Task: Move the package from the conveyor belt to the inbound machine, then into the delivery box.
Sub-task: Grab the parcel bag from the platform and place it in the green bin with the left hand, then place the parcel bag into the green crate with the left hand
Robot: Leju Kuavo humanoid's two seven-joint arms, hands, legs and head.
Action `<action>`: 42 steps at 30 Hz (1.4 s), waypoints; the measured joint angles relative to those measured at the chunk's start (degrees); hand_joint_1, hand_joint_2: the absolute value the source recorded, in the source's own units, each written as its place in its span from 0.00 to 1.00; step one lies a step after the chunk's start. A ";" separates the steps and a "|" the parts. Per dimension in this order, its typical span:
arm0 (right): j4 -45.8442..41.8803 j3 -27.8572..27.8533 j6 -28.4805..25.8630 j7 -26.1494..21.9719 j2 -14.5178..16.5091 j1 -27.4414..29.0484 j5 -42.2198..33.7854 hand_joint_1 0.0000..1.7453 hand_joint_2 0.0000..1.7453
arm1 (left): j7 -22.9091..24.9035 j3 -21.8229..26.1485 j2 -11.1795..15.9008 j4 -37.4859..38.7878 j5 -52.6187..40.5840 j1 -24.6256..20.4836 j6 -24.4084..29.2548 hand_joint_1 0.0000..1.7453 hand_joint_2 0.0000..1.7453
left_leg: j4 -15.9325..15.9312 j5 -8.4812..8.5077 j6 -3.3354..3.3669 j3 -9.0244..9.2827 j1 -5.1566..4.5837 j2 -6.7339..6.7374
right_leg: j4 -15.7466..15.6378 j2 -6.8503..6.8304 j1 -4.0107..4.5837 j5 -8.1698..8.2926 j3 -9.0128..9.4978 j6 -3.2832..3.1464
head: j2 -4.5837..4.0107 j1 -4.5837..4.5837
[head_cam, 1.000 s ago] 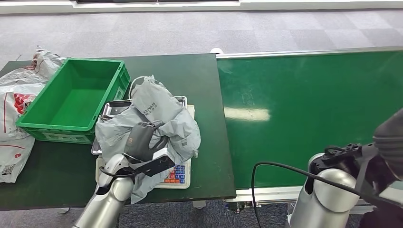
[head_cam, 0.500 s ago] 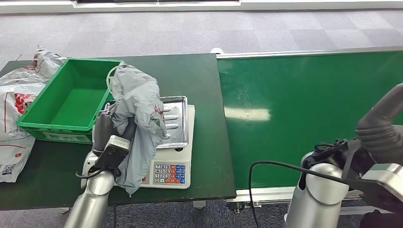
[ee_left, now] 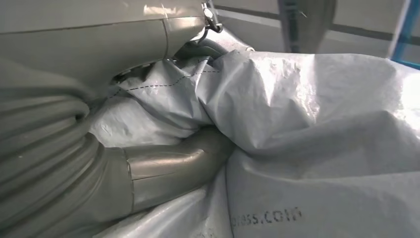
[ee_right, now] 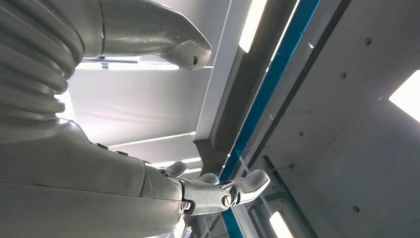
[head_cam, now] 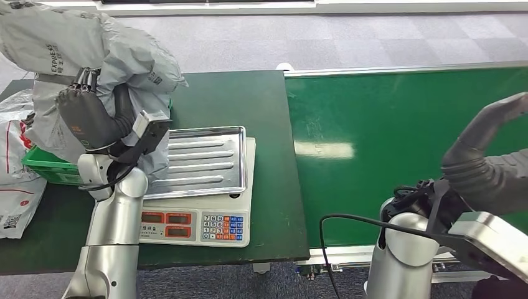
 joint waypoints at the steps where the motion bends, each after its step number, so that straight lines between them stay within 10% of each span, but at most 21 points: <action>1: 0.09 0.09 0.00 0.00 0.00 0.00 0.00 0.00 1.00 | -0.05 0.47 -0.25 0.17 -0.05 -0.32 0.00 1.00 1.00 | 0.00 0.00 0.00 -0.01 0.00 0.00 | 0.00 0.00 0.00 0.00 0.00 0.00 | 0.00 0.00; 11: 1.54 1.56 0.00 0.00 0.01 -0.10 -0.55 0.00 1.00 | -7.08 9.63 -3.90 1.27 -11.88 -7.05 0.08 1.00 1.00 | 0.00 0.03 0.00 -0.07 -0.01 -0.03 | 0.00 -0.03 -0.01 0.01 -0.06 0.00 | 0.00 0.01; 20: 2.02 5.81 0.00 -0.02 0.02 0.34 0.51 0.00 1.00 | 34.94 1.06 1.41 30.63 -23.76 -23.12 -4.70 1.00 1.00 | 0.01 0.17 -0.04 -0.07 0.00 0.08 | 0.02 0.05 0.00 0.15 -0.08 -0.06 | 0.00 0.01; 42: 0.93 10.28 -0.02 -0.02 -0.31 1.87 0.69 0.00 1.00 | 46.29 -0.99 8.73 49.39 -22.99 -26.89 -6.45 1.00 1.00 | 0.00 0.15 -0.07 -0.15 0.01 0.31 | 0.05 0.30 0.03 0.17 -0.25 -0.10 | 0.00 0.00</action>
